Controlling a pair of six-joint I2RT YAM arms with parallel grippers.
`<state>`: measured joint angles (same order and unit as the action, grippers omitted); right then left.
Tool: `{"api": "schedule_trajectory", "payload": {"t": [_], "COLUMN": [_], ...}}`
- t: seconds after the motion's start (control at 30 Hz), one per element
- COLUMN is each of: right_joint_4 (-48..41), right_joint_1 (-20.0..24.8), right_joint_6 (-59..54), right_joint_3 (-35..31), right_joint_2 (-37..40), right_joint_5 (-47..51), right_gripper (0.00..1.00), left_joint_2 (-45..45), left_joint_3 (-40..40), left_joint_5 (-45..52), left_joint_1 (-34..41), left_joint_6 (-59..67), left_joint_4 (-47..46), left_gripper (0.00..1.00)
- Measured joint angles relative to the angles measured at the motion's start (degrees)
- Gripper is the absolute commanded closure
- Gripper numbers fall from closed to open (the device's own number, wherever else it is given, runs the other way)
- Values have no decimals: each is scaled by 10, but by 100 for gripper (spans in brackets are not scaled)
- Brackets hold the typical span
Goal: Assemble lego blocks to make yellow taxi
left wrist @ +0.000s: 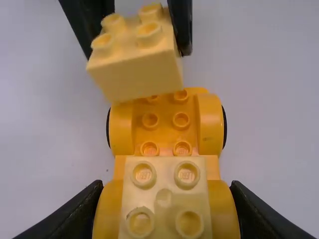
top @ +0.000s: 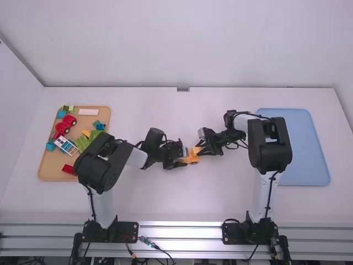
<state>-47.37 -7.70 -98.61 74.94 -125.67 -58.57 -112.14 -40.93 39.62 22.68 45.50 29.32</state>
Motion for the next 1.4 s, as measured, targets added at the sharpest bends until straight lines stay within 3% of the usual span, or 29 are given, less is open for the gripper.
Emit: {"api": "schedule_trajectory", "payload": {"t": [0.33, 0.53, 0.67, 0.93, 1.4], "right_joint_4": [53, 83, 202, 350, 303], "right_joint_1": [-5, -5, -7, -24, -25], "right_joint_6": [45, 53, 102, 217, 196], "right_joint_3": [-16, -48, -116, -224, -234], "right_joint_2": [7, 73, 149, 183, 183], "right_joint_5": [-3, 11, 33, 73, 73], "right_gripper": [100, 100, 100, 100, 100], "left_joint_2": [-3, -3, -3, -10, -11], "left_joint_3": [-7, -29, -38, -35, -18], "left_joint_5": [7, 7, 5, 7, 30], "left_joint_1": [0, 0, 0, 0, 0], "left_joint_6": [-17, -9, -4, -4, 5], "left_joint_4": [-16, -63, -79, -47, -28], "left_gripper": [98, 98, 98, 98, 98]}}
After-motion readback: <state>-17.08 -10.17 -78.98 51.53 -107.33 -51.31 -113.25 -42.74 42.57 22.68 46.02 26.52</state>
